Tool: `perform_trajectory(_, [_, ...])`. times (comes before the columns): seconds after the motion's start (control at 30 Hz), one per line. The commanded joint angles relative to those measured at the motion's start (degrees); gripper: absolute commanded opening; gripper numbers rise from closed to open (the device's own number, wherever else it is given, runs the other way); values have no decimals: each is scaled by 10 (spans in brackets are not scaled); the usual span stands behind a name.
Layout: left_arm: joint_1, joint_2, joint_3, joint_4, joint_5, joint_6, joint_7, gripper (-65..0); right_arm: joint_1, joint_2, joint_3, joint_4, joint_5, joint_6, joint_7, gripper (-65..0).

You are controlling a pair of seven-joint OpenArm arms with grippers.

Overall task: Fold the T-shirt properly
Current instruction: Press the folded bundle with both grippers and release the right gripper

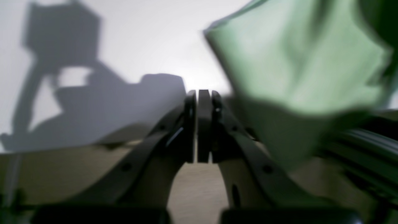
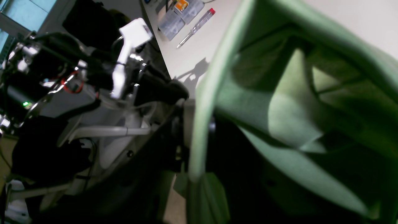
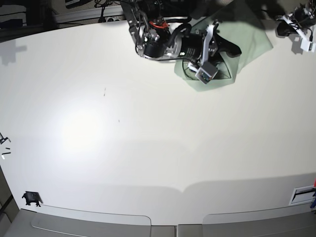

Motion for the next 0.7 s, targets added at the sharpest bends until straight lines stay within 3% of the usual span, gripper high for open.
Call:
perform_trajectory(0.0, [12, -6, -3, 7, -33, -2, -5, -650, 5, -6, -2, 10, 15, 5, 20, -650])
perform_trajectory(0.07, [20, -1, 1, 7, -71, -3, -5, -650, 5, -6, -2, 10, 15, 5, 22, -650])
perform_trajectory(0.17, [20, 4, 21, 7, -75, -4, -9, -650, 5, -6, -2, 10, 16, 5, 22, -650])
perform_trajectory(0.3, [19, 4, 61, 7, -14, -1, -54, -650, 5, -6, -2, 10, 19, 5, 22, -650])
perform_trajectory(0.43, [19, 4, 100, 7, 62, 53, -100, -650, 5, -6, -2, 10, 19, 5, 22, -650])
perform_trajectory(0.67, [-19, 5, 160, 7, 71, 63, -108, -650, 18, -6, -2, 10, 18, 5, 21, -650])
